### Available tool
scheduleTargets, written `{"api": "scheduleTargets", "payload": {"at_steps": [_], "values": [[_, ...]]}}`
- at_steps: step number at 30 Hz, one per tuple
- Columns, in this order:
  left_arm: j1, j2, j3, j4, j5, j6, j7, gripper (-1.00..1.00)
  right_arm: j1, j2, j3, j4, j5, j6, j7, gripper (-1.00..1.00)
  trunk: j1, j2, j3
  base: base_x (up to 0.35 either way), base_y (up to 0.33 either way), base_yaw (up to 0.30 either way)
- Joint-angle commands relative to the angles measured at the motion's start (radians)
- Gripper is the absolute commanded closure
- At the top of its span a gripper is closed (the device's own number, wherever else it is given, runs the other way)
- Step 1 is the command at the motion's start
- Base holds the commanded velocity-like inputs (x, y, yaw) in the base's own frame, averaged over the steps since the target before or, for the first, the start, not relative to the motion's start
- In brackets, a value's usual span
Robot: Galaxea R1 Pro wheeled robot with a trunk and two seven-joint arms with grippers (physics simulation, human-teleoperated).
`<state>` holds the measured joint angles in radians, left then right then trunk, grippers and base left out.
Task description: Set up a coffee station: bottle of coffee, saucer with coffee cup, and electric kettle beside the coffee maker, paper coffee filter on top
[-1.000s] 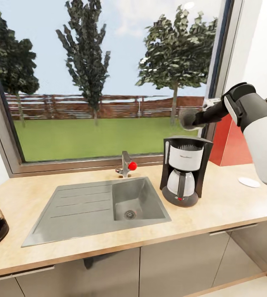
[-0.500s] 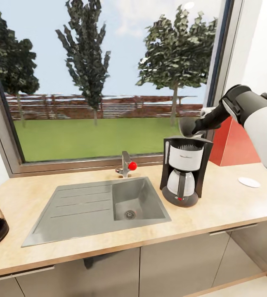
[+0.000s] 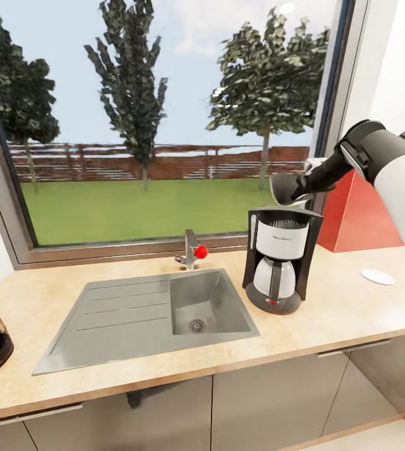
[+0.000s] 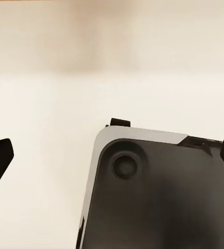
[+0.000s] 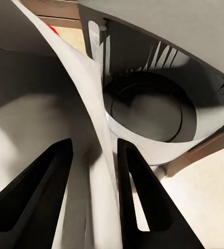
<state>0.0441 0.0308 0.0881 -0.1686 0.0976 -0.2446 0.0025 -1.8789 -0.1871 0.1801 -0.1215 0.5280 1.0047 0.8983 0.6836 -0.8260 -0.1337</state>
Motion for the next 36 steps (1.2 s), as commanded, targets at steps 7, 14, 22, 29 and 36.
{"api": "scheduleTargets", "payload": {"at_steps": [7,14,22,29,36], "values": [[0.000,0.000,-0.001,-0.002,0.010,-0.001,-0.001,-1.00,-0.003,-0.004,0.065,0.060,0.001,0.001,0.040,1.00,0.000,-0.001,-0.001,0.000,0.000,0.000],[0.000,0.000,-0.001,-0.002,0.010,-0.001,-0.001,-1.00,-0.003,-0.007,0.086,0.081,0.001,0.000,0.087,1.00,0.000,-0.001,-0.001,0.000,0.000,0.000],[0.000,0.000,-0.001,-0.002,0.010,-0.001,-0.001,-1.00,-0.003,-0.008,0.087,0.082,0.001,0.000,0.089,1.00,0.000,-0.001,-0.001,0.043,-0.026,0.000],[0.000,0.000,-0.001,-0.002,0.010,-0.001,-0.001,-1.00,-0.003,-0.012,0.087,0.082,0.001,0.000,0.091,1.00,0.000,-0.001,-0.001,0.052,-0.031,0.000],[0.000,0.000,-0.001,-0.002,0.010,-0.001,-0.001,-1.00,-0.002,-0.012,0.088,0.083,0.001,0.000,0.091,1.00,0.000,-0.001,-0.001,0.055,-0.038,0.000]]}}
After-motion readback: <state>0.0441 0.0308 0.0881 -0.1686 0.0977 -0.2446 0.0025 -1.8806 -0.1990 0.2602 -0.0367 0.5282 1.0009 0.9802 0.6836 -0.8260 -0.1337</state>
